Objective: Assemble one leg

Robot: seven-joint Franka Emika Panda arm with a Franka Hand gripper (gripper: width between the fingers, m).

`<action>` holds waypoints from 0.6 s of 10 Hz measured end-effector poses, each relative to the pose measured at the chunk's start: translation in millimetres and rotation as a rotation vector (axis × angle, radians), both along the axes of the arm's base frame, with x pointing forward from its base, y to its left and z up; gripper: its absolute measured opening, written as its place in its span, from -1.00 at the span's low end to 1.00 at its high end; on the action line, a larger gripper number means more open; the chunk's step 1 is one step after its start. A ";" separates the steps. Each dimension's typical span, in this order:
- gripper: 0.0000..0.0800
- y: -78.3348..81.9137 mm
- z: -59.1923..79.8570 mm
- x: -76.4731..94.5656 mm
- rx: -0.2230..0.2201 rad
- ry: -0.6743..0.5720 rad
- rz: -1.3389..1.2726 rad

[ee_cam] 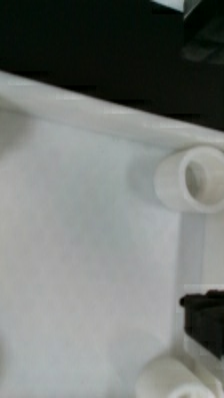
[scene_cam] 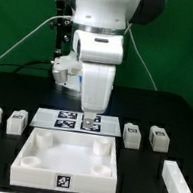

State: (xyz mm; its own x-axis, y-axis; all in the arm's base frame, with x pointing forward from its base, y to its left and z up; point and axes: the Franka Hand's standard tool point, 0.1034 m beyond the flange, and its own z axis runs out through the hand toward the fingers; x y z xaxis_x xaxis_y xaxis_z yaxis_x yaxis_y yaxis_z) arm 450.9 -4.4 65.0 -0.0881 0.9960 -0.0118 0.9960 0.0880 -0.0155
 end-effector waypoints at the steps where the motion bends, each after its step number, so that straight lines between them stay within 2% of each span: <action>1: 0.62 -9.2 -16.2 -13.8 0.008 0.006 -0.014; 3: 0.62 -16.8 -45.4 -17.4 0.022 0.030 -0.040; 4: 0.62 -17.0 -53.2 -11.8 0.024 0.034 -0.061; 6: 0.62 -17.3 -54.6 -10.0 0.025 0.034 -0.073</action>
Offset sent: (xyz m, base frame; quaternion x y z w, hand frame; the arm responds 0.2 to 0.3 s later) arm 0.0199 0.0011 -0.0282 -0.0184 0.0210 0.0144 0.9995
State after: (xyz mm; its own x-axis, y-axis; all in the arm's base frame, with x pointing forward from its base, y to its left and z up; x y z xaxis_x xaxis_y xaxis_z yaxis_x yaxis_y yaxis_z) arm 440.9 -21.7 10.5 -0.0156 0.9998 0.0145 0.9987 0.0163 -0.0484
